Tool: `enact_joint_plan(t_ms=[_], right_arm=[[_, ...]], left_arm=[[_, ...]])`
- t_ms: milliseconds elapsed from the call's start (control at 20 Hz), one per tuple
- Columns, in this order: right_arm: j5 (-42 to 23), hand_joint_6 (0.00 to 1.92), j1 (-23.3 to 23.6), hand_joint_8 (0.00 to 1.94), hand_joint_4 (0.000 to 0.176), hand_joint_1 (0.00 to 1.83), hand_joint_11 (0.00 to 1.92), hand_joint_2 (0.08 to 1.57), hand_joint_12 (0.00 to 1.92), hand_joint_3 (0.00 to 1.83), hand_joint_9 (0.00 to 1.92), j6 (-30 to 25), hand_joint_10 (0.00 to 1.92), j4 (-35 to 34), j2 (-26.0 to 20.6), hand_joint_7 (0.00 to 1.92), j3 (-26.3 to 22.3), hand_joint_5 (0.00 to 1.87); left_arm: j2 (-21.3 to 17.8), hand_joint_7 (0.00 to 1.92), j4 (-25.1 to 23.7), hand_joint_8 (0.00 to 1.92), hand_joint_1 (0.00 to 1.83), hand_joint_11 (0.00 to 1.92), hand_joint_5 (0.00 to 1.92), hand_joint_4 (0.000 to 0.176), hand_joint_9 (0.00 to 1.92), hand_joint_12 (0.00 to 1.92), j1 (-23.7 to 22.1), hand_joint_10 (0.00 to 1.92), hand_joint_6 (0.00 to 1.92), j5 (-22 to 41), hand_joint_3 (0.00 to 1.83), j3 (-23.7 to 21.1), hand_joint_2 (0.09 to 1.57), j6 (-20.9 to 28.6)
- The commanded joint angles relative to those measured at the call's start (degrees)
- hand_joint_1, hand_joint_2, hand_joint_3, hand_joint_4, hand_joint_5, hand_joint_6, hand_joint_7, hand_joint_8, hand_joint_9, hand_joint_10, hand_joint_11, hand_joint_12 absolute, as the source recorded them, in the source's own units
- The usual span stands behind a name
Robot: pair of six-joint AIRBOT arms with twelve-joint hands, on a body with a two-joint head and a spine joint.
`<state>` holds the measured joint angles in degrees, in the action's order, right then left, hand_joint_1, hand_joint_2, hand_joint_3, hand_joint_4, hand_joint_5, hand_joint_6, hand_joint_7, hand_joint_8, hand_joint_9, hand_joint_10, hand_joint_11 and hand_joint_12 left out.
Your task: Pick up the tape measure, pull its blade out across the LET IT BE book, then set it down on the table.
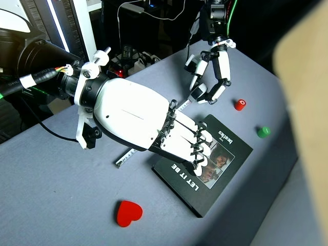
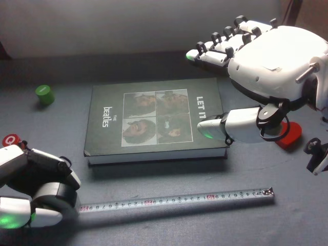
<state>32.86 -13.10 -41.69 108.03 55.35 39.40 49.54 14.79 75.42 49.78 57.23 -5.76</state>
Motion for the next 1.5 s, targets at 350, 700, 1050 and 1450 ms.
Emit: enact_joint_plan(t_ms=[350,700,1050,1450], right_arm=[[2.3,0.0,0.7,0.01,0.039,0.28,0.0,1.08,0.74,0.0,0.22,-0.2,0.01,3.3,-0.2,0.2,-0.1,0.16],[2.2,0.0,0.9,0.01,0.039,0.28,0.0,1.08,0.76,0.0,0.23,-0.3,0.0,3.3,-0.3,0.22,-0.1,0.16],[1.8,0.0,0.6,0.0,0.038,0.28,0.0,1.08,0.78,0.0,0.24,-0.9,0.01,3.3,-0.3,0.23,0.0,0.17],[1.6,0.0,0.7,0.0,0.038,0.28,0.0,1.08,0.79,0.0,0.24,-1.2,0.0,2.8,-0.3,0.23,0.1,0.18]], left_arm=[[-0.5,0.54,-0.3,0.0,0.8,0.3,0.53,0.0,0.53,0.69,0.0,0.0,0.0,7.7,0.0,-0.4,1.07,1.2],[-0.6,0.23,-0.3,0.0,0.53,0.0,0.25,0.0,0.26,0.75,0.1,0.0,0.0,7.3,0.0,0.0,0.95,1.0],[-2.0,0.25,-2.5,0.01,0.47,0.0,0.25,0.0,0.27,0.76,-6.6,0.01,0.01,1.4,0.0,3.4,0.96,-1.4],[-2.6,0.28,-4.0,0.01,0.47,0.01,0.27,0.0,0.3,0.77,-27.0,0.01,0.01,-12.4,0.0,8.0,0.96,-13.1]])
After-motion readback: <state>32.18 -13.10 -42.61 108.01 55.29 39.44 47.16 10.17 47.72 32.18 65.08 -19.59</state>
